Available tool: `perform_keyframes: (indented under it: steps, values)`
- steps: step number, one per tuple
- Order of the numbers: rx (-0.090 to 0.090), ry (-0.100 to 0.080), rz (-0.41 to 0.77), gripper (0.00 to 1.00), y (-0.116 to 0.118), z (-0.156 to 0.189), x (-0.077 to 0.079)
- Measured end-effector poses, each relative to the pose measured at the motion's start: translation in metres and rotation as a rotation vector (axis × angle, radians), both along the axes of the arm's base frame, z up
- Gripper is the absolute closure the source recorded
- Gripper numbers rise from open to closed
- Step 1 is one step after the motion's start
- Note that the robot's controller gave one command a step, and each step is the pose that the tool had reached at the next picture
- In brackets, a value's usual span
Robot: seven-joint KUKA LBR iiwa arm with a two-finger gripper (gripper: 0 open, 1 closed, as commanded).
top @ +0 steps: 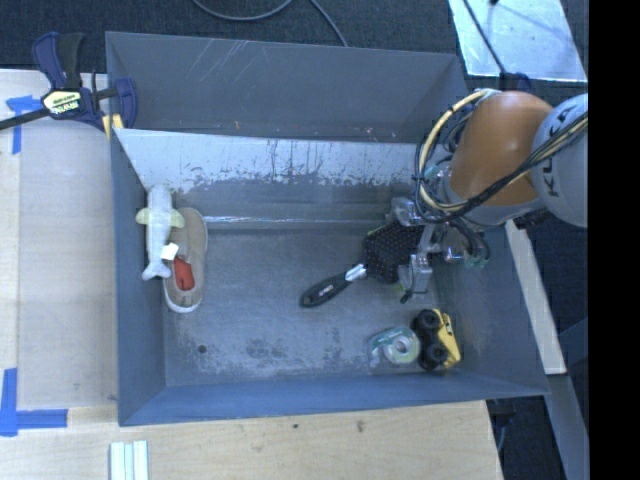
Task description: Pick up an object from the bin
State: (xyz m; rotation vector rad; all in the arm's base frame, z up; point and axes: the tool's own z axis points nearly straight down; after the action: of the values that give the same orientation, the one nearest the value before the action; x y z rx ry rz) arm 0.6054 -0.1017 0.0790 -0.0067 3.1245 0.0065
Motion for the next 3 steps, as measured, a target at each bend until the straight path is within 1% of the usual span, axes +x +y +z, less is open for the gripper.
perform_keyframes:
  steps: [1,2,3]
  values:
    - [-0.003,0.004,-0.084,0.0,0.004,-0.002,0.001]
    - [-0.001,-0.018,-0.034,1.0,0.049,0.001,-0.001]
    - [-0.001,-0.018,-0.034,1.0,0.049,0.001,-0.001]
